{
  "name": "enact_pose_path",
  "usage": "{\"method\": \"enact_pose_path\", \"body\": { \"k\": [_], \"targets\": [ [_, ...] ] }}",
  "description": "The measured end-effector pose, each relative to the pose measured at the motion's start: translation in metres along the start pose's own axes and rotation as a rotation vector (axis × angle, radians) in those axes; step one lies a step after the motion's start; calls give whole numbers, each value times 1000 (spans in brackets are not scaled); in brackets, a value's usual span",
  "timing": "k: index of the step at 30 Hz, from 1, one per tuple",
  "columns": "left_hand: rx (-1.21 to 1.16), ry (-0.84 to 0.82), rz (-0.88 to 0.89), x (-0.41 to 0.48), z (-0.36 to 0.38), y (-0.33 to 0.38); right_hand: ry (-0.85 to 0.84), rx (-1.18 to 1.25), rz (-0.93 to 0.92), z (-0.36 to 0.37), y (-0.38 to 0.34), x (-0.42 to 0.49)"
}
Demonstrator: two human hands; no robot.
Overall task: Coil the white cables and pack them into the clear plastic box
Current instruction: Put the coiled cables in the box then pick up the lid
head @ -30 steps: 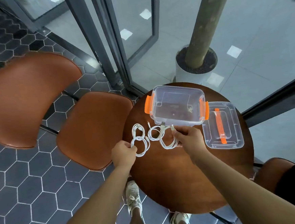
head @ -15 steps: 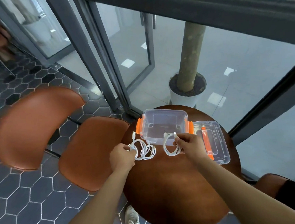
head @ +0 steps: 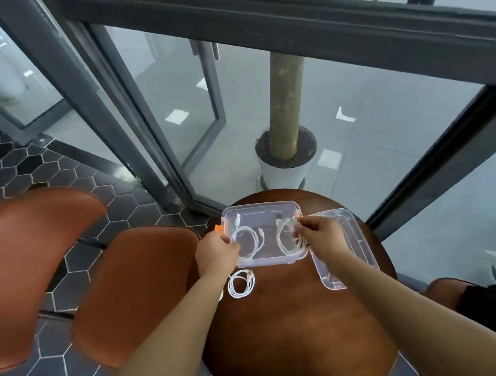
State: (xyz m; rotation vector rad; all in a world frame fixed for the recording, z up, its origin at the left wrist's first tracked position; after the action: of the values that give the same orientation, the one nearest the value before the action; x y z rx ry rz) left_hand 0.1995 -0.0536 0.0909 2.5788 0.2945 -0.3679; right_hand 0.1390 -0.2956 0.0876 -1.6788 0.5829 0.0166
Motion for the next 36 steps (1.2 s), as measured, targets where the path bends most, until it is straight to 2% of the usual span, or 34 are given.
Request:
{"method": "enact_pose_path", "body": {
  "k": [7,14,17,22,26,30,36],
  "targets": [
    [136,-91,73,52,23,14,73,-99,74,18,3,37],
    [396,-148,225,73,55,21,48,-537,50,48,8,61],
    [466,-161,281,78,71,26,23,-646,42,60,13,73],
    [539,-205,273,93,96,24,-34,-729,84,75,28,97],
    [624,-224,336,103,114,30,-53,-744,134,85,46,114],
    [687,-189,353,109,126,34,-38,-746,173,97,63,122],
    [767,-204,358,116,140,26,3,-702,328,97,91,124]
  ]
}}
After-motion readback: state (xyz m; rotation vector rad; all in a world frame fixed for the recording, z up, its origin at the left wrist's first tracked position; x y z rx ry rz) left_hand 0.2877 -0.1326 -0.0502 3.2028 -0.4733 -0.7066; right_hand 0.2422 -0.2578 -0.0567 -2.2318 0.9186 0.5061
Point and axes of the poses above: each hand's wrist, its own x-axis towards the middle knuckle, its own z-axis out of the palm, y = z × x, the point moved 5 cm from there along x, towards the middle knuckle, and after that the axes turned 9 degrees about x, right-handed, at the moved point
